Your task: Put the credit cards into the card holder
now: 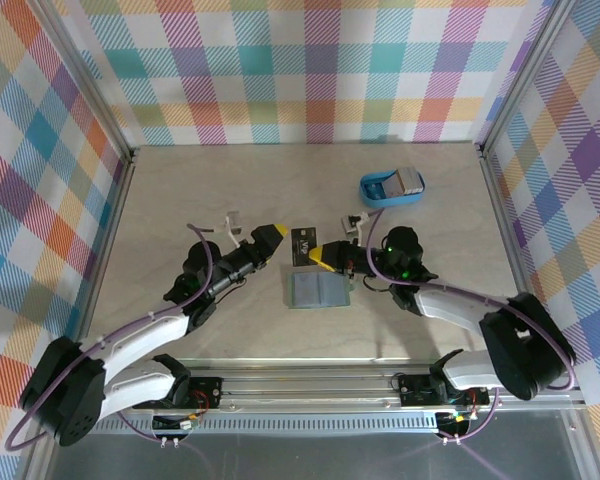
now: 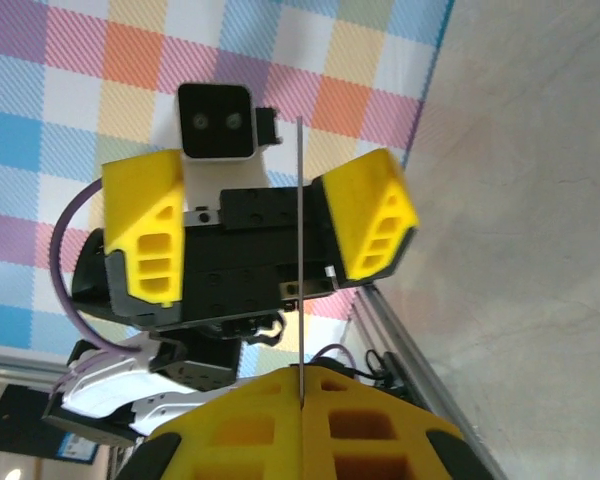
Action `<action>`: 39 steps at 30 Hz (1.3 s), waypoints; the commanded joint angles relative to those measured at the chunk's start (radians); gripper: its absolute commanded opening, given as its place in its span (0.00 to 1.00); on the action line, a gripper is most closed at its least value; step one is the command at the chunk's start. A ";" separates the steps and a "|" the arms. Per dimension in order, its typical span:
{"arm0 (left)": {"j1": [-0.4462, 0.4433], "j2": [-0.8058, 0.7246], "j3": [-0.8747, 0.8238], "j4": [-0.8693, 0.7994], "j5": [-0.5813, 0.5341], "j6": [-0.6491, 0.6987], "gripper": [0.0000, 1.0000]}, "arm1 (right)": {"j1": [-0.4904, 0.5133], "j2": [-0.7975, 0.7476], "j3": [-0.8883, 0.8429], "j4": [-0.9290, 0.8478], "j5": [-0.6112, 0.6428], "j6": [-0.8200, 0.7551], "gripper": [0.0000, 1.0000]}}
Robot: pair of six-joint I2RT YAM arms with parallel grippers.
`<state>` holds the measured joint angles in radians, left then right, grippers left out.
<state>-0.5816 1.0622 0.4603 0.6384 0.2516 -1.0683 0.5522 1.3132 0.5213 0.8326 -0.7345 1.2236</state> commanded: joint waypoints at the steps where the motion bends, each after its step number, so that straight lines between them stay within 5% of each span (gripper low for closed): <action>1: 0.013 -0.084 -0.025 -0.138 -0.052 0.057 0.83 | -0.015 -0.085 0.009 -0.325 0.041 -0.201 0.00; 9: 0.034 -0.114 -0.111 -0.219 0.008 0.059 0.86 | -0.015 -0.224 0.005 -0.776 0.207 -0.469 0.00; 39: 0.006 0.266 -0.046 -0.081 0.140 0.115 0.67 | 0.089 -0.067 0.051 -0.871 0.447 -0.577 0.00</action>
<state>-0.5617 1.3106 0.3779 0.5083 0.3740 -0.9817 0.6376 1.2224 0.5285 -0.0109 -0.3191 0.6769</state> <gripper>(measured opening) 0.670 0.057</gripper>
